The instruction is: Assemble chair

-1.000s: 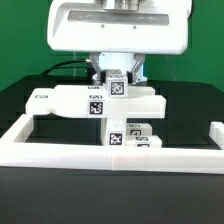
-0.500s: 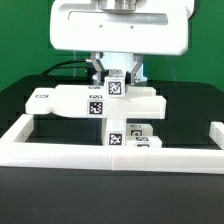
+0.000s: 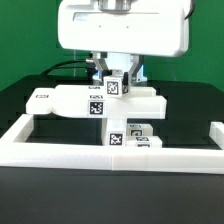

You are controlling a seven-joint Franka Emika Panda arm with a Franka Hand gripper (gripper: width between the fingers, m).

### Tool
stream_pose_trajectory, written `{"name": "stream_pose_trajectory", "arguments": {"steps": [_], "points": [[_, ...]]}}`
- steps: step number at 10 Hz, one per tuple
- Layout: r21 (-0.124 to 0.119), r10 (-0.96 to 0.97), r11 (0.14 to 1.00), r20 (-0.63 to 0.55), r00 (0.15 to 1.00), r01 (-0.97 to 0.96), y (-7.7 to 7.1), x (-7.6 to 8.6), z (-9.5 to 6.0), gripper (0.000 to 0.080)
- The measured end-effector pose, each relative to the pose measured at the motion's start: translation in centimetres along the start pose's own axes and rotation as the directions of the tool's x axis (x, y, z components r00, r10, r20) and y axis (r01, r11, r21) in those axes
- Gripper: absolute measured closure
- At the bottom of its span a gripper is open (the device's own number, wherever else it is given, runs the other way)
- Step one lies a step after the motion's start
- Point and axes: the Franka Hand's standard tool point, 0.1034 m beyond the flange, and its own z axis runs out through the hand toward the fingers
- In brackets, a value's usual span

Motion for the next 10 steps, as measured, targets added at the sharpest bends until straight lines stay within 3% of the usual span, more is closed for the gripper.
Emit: {"name": "stream_pose_trajectory", "arguments": {"steps": [5, 10], "points": [[0.001, 0.279, 0.960, 0.002, 0.960, -0.279, -0.18, -0.13, 0.04, 0.0515], [0.006, 0.543, 0.840, 0.009, 0.840, -0.543, -0.51, -0.31, 0.04, 0.0515]]}}
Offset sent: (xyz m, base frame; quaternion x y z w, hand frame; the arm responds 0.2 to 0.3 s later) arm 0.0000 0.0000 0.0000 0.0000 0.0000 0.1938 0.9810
